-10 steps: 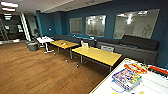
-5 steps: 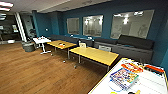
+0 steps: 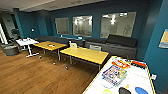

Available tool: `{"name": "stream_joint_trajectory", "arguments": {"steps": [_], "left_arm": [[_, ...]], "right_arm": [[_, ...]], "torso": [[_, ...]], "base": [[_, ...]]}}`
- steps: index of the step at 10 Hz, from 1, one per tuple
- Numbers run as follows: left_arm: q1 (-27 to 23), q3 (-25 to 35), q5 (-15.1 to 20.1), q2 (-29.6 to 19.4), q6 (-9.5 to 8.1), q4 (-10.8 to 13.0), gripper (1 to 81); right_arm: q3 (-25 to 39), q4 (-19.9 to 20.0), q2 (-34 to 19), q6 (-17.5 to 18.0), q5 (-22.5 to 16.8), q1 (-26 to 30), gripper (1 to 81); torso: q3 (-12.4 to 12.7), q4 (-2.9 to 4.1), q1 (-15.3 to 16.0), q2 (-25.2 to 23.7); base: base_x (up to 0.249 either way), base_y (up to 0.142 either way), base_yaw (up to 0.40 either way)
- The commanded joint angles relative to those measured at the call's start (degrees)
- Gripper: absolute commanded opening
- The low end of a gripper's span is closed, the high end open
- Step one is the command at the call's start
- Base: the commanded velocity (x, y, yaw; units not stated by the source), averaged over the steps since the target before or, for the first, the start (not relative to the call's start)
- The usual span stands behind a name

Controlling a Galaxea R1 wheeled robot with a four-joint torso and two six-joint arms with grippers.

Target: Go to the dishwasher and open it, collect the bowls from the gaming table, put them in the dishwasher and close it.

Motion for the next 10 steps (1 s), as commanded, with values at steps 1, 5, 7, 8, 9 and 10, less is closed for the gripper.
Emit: {"name": "stream_joint_trajectory", "arguments": {"steps": [1, 5, 7, 8, 9, 10], "left_arm": [[-2.7, 0.7, 2.5, 0.0, 0.18, 0.7, 81.1], [-2.8, 0.7, 2.5, -0.1, 0.18, 0.7, 81.1], [-2.7, 0.7, 2.5, -0.1, 0.18, 0.7, 81.1], [-2.8, 0.7, 2.5, -0.1, 0.18, 0.7, 81.1], [-2.8, 0.7, 2.5, -0.1, 0.18, 0.7, 81.1], [-2.8, 0.7, 2.5, -0.1, 0.18, 0.6, 81.1]], "right_arm": [[0.5, -0.2, 0.0, -0.1, -2.3, 2.3, 81.1], [0.5, -0.1, 0.1, 0.4, -2.3, 2.5, 81.1], [0.5, -0.1, 0.3, 0.5, -2.8, 2.8, 81.1], [0.5, -0.1, 0.5, 0.5, -2.8, 2.8, 81.1], [0.5, -0.4, 0.3, 0.5, -2.7, 2.8, 81.1], [0.5, -0.5, 0.3, 0.4, -2.6, 2.8, 81.1]], "torso": [[0.0, 0.00, 0.0, 0.0], [0.0, 0.00, 0.0, 0.0], [0.0, 0.00, 0.0, 0.0], [0.0, 0.00, 0.0, 0.0], [0.0, 0.00, 0.0, 0.0], [0.0, 0.00, 0.0, 0.0]], "base": [[0.000, 0.000, -0.279], [0.000, 0.000, -0.280], [0.000, 0.000, -0.280], [0.000, 0.000, -0.282], [0.000, 0.000, -0.281], [0.000, 0.000, -0.281]]}}
